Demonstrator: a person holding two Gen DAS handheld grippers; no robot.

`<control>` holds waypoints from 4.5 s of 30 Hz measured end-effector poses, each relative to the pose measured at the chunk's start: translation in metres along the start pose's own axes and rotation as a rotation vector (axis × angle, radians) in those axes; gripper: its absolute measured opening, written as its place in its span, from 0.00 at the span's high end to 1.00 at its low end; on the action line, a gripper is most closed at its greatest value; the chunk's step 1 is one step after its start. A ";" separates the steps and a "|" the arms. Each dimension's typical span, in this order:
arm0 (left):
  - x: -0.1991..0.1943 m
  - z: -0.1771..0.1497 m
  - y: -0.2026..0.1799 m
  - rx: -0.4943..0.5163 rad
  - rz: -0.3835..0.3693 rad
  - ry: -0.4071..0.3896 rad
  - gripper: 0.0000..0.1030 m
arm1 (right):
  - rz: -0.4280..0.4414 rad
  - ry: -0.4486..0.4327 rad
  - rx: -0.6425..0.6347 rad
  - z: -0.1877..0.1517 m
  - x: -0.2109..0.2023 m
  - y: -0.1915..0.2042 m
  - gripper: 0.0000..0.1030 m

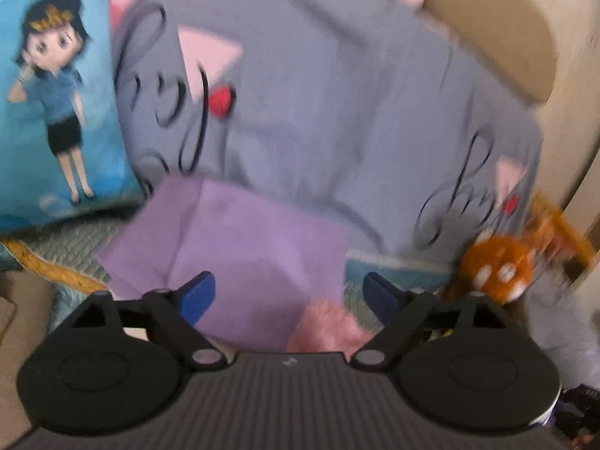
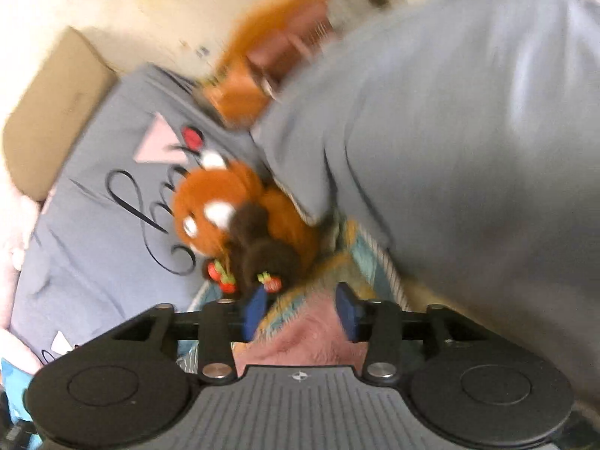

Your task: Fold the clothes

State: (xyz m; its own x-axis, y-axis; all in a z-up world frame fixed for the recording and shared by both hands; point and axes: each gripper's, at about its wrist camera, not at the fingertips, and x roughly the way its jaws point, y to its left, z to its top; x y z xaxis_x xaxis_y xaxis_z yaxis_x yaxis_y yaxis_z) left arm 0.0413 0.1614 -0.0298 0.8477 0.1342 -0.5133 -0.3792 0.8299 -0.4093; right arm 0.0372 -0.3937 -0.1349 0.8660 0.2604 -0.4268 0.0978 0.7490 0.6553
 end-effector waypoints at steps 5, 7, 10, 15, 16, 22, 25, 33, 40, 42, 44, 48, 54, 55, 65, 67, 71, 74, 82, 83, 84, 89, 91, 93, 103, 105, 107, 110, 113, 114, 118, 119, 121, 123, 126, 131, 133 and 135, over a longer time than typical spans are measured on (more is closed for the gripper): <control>-0.052 -0.039 0.025 -0.108 -0.014 0.047 0.08 | 0.019 -0.016 -0.047 -0.029 -0.066 -0.011 0.47; -0.066 -0.070 0.032 -0.138 -0.014 0.089 0.07 | 0.033 0.005 0.009 -0.053 -0.083 -0.022 0.41; -0.075 -0.123 0.044 -0.245 -0.052 0.172 0.06 | 0.055 0.046 0.119 -0.093 -0.105 -0.040 0.31; -0.074 -0.190 0.070 -0.575 -0.172 0.266 0.04 | 0.080 0.104 0.322 -0.153 -0.125 -0.067 0.30; -0.069 -0.199 0.076 -0.652 -0.202 0.271 0.04 | 0.074 0.115 0.353 -0.161 -0.121 -0.068 0.30; -0.044 -0.226 0.092 -0.872 -0.237 0.249 0.02 | 0.000 0.068 0.314 -0.184 -0.087 -0.040 0.20; -0.034 -0.221 0.089 -0.882 -0.258 0.194 0.01 | -0.016 0.000 0.349 -0.184 -0.069 -0.028 0.15; 0.001 -0.212 0.077 -0.901 -0.189 0.149 0.44 | -0.136 -0.085 0.440 -0.165 -0.017 -0.014 0.26; -0.022 -0.203 0.041 -0.591 0.056 0.101 0.74 | -0.157 -0.010 0.229 -0.157 -0.045 -0.003 0.71; -0.041 -0.195 0.010 -0.375 0.177 0.073 0.75 | -0.154 0.018 0.151 -0.161 -0.068 -0.001 0.72; -0.063 -0.194 -0.011 -0.239 0.268 0.050 0.75 | -0.151 0.046 0.073 -0.166 -0.091 0.001 0.72; -0.124 -0.209 -0.022 -0.194 0.362 0.026 0.75 | -0.144 0.103 -0.083 -0.175 -0.136 0.005 0.72; -0.233 -0.264 0.005 -0.238 0.472 0.089 0.74 | -0.118 0.211 -0.131 -0.209 -0.203 -0.020 0.71; -0.247 -0.276 0.012 -0.257 0.484 0.107 0.74 | -0.116 0.226 -0.110 -0.216 -0.209 -0.027 0.71; -0.270 -0.309 0.038 -0.293 0.443 0.121 0.68 | -0.144 0.249 -0.060 -0.236 -0.210 -0.040 0.65; -0.263 -0.308 0.043 -0.319 0.432 0.131 0.66 | -0.155 0.241 -0.069 -0.239 -0.210 -0.039 0.63; -0.252 -0.308 0.044 -0.289 0.424 0.142 0.66 | -0.175 0.216 -0.078 -0.245 -0.212 -0.040 0.60; -0.250 -0.308 0.044 -0.274 0.415 0.151 0.65 | -0.192 0.203 -0.075 -0.248 -0.212 -0.039 0.59; -0.248 -0.309 0.048 -0.284 0.410 0.162 0.59 | -0.244 0.183 -0.069 -0.252 -0.212 -0.035 0.56; -0.248 -0.309 0.048 -0.284 0.409 0.163 0.59 | -0.248 0.181 -0.070 -0.253 -0.212 -0.035 0.56; -0.248 -0.309 0.048 -0.282 0.407 0.163 0.59 | -0.252 0.178 -0.073 -0.253 -0.212 -0.034 0.55; -0.249 -0.308 0.048 -0.272 0.404 0.165 0.58 | -0.273 0.166 -0.092 -0.257 -0.212 -0.032 0.53; -0.248 -0.308 0.048 -0.267 0.405 0.166 0.57 | -0.281 0.162 -0.107 -0.258 -0.211 -0.030 0.52; -0.248 -0.308 0.048 -0.264 0.406 0.168 0.56 | -0.285 0.157 -0.111 -0.259 -0.211 -0.030 0.51; -0.247 -0.308 0.047 -0.250 0.417 0.174 0.54 | -0.275 0.145 -0.107 -0.260 -0.212 -0.033 0.50; -0.246 -0.308 0.046 -0.245 0.422 0.176 0.53 | -0.269 0.143 -0.106 -0.261 -0.212 -0.034 0.49; -0.246 -0.308 0.046 -0.240 0.428 0.177 0.52 | -0.262 0.141 -0.104 -0.261 -0.212 -0.035 0.49; -0.246 -0.308 0.045 -0.233 0.435 0.178 0.50 | -0.250 0.142 -0.102 -0.261 -0.212 -0.038 0.49; -0.246 -0.309 0.044 -0.226 0.443 0.178 0.50 | -0.238 0.145 -0.100 -0.260 -0.213 -0.040 0.48; -0.246 -0.309 0.044 -0.224 0.445 0.179 0.49 | -0.232 0.146 -0.096 -0.260 -0.213 -0.041 0.48; -0.245 -0.308 0.041 -0.205 0.464 0.182 0.48 | -0.204 0.155 -0.076 -0.257 -0.214 -0.046 0.48; -0.245 -0.308 0.041 -0.201 0.468 0.183 0.47 | -0.197 0.157 -0.071 -0.256 -0.214 -0.047 0.48; -0.245 -0.308 0.039 -0.191 0.478 0.185 0.46 | -0.183 0.161 -0.061 -0.254 -0.214 -0.050 0.48; -0.244 -0.308 0.038 -0.182 0.487 0.187 0.43 | -0.169 0.165 -0.051 -0.253 -0.215 -0.052 0.48; -0.243 -0.308 0.037 -0.168 0.502 0.191 0.39 | -0.148 0.172 -0.035 -0.250 -0.215 -0.056 0.47; -0.253 -0.305 0.044 -0.220 0.457 0.154 0.37 | -0.181 0.137 -0.082 -0.221 -0.234 -0.060 0.41; -0.269 -0.301 0.048 -0.245 0.422 0.101 0.37 | -0.197 0.122 -0.104 -0.208 -0.242 -0.062 0.40; -0.281 -0.295 0.049 -0.226 0.427 0.070 0.35 | -0.213 0.106 -0.126 -0.195 -0.250 -0.064 0.39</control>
State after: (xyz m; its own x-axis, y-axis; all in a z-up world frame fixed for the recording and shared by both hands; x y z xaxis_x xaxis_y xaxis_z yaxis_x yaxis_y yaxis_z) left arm -0.3254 0.0049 -0.1280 0.5746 0.3941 -0.7173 -0.7655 0.5689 -0.3007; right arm -0.2812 -0.3877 -0.1913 0.7756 0.1461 -0.6141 0.2048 0.8620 0.4638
